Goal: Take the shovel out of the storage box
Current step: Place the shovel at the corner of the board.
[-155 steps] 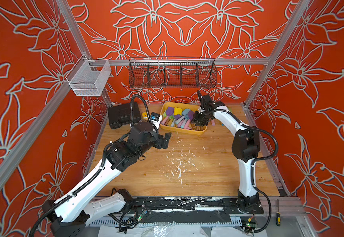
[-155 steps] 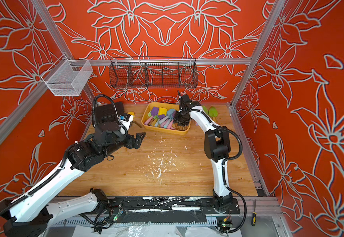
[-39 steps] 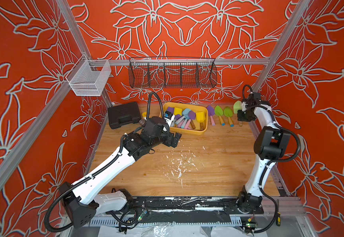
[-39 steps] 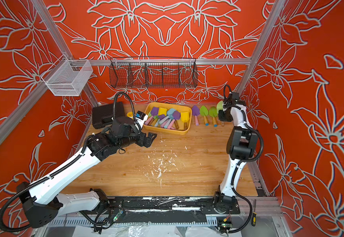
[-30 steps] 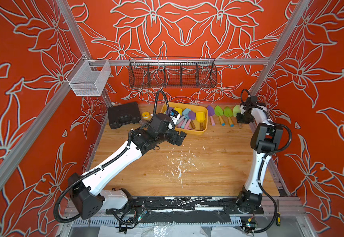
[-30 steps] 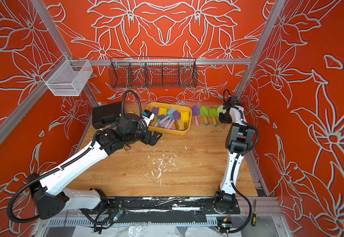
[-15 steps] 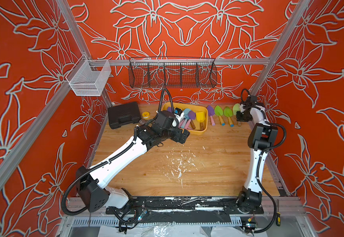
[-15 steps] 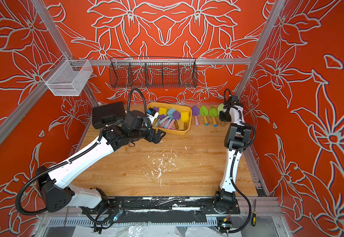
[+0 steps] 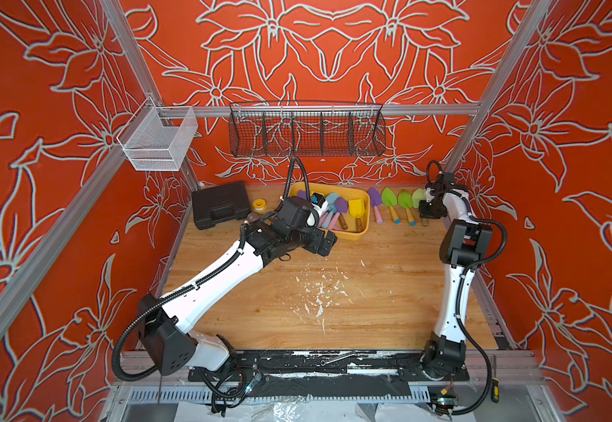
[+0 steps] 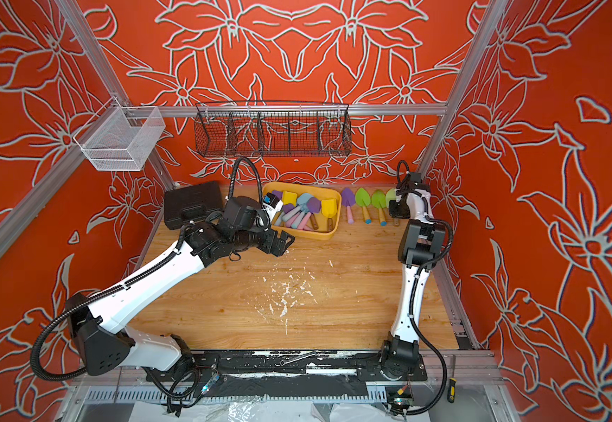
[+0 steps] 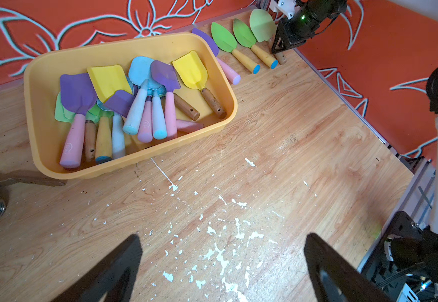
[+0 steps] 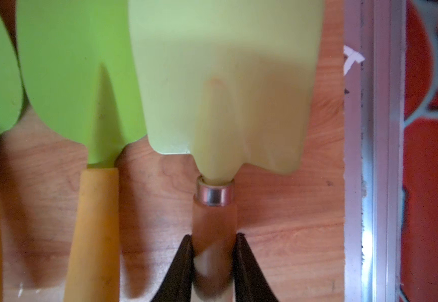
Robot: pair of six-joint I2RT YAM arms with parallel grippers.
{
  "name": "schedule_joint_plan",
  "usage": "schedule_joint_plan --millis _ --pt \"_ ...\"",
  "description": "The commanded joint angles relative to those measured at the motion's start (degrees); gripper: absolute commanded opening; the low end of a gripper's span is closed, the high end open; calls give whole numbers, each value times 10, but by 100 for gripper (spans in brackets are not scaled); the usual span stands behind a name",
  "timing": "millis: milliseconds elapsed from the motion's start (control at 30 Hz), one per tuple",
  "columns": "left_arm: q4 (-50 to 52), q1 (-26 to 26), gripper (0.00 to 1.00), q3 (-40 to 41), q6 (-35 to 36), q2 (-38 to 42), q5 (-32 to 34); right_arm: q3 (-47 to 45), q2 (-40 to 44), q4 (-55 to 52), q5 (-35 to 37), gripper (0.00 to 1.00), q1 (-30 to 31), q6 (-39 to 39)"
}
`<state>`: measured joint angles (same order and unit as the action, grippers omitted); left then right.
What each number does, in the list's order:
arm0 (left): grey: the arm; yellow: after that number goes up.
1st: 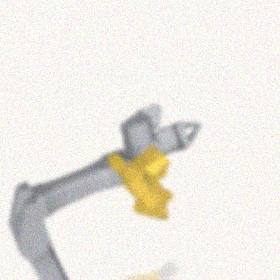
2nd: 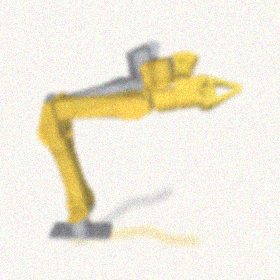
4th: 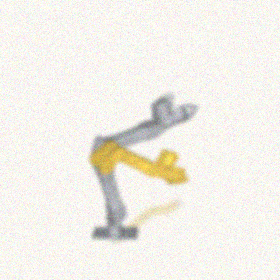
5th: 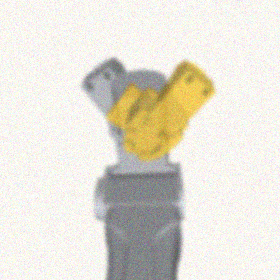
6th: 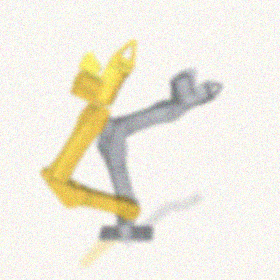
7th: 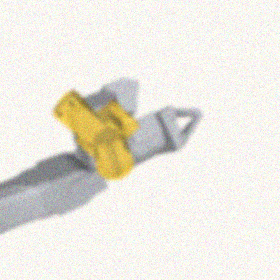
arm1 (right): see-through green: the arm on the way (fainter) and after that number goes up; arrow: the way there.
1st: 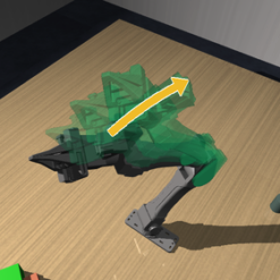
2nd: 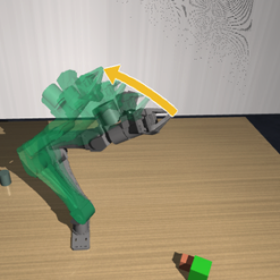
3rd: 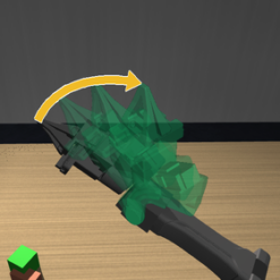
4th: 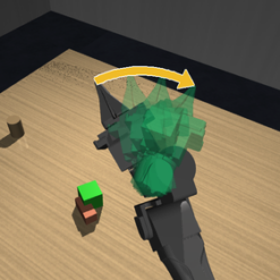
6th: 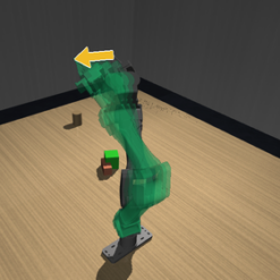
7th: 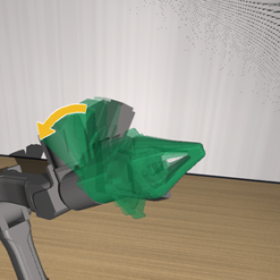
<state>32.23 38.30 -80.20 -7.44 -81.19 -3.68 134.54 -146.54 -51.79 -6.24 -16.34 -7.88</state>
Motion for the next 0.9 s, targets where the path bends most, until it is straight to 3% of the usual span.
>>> schedule_joint_plan --millis 0,467,867 --pt "12 -2 97 -11 9 -1 5 22 -27 -4 13 10 -1 1" --pt "11 -2 97 -17 -2 12 19 25 -18 8 17 51 -1 18" --pt "18 -2 97 -15 -21 43 43 17 81 -2 17 60 -2 49"
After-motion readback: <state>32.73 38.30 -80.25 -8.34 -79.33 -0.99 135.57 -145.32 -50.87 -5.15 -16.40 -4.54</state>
